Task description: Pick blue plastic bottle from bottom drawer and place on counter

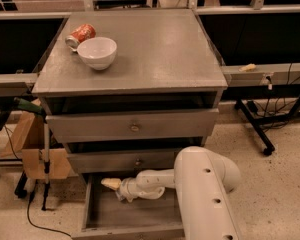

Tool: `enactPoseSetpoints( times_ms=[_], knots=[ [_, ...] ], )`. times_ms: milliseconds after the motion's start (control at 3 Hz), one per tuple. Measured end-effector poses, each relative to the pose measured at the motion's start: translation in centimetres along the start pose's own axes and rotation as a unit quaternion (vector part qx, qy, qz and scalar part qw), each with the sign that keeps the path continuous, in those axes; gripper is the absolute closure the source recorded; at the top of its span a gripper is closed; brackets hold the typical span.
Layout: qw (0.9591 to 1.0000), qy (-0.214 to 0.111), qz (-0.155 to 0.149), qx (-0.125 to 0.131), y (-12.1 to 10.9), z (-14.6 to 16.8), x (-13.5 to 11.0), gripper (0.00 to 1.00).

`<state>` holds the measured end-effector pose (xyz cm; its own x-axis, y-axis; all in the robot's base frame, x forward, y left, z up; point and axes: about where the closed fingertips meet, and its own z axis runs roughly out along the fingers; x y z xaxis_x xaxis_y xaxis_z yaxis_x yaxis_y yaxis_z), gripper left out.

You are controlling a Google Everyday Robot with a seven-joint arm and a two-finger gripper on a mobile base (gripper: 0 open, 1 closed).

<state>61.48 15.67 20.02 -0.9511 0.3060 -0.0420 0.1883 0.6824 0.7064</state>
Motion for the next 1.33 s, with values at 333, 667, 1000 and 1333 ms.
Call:
enactPoseSetpoints(
  times_ms=[333,667,1000,1333],
  knots=[
    [0.9999,0.001,0.011,0.004,-0.2,1.0,-0.5,0.00],
    [0.9997,-0.002,0.022,0.008,-0.6,1.5,-1.1,0.00],
    [0.9993,-0.010,0.034,0.012,-1.4,1.5,-1.6,0.00],
    [0.9988,-0.019,0.043,0.015,-2.0,1.4,-1.9,0.00]
  ],
)
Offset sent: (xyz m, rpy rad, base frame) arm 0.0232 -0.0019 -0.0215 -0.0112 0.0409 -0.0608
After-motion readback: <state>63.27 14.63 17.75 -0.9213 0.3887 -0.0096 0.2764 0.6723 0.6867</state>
